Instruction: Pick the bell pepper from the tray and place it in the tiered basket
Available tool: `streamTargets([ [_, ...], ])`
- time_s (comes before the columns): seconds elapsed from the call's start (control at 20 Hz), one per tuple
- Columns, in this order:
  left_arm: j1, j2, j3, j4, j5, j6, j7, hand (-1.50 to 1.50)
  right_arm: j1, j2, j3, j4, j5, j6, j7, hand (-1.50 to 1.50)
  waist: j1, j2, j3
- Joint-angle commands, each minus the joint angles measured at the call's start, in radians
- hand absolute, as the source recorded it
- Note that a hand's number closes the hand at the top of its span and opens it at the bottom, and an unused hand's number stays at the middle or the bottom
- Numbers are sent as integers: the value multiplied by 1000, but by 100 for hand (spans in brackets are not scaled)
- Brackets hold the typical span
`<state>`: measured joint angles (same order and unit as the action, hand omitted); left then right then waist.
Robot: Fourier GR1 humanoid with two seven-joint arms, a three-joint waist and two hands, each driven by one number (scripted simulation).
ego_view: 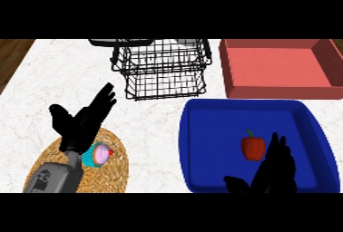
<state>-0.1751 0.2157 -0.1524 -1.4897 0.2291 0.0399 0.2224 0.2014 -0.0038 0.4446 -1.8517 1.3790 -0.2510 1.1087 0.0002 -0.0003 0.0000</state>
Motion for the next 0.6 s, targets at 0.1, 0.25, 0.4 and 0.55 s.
streamTargets([
  [0.1, 22, -24, -6, -60, -16, 11, 34, 0, -10, 4, -44, 93, -3, -129, 76, -150, 0, 0, 0],
  [0.25, -1, -29, 14, 59, -24, -28, -37, 0, -1, 4, 20, 83, 29, -143, 124, -150, -6, 1, 0],
  [0.4, 35, -21, 22, -49, -9, -27, 19, 0, -30, 4, -92, 90, -56, -150, 14, -150, 0, 0, 0],
  [0.55, -16, -53, 24, 40, -41, -14, -9, 0, 46, 4, -88, 101, -63, -211, -34, -150, -7, 0, 0],
])
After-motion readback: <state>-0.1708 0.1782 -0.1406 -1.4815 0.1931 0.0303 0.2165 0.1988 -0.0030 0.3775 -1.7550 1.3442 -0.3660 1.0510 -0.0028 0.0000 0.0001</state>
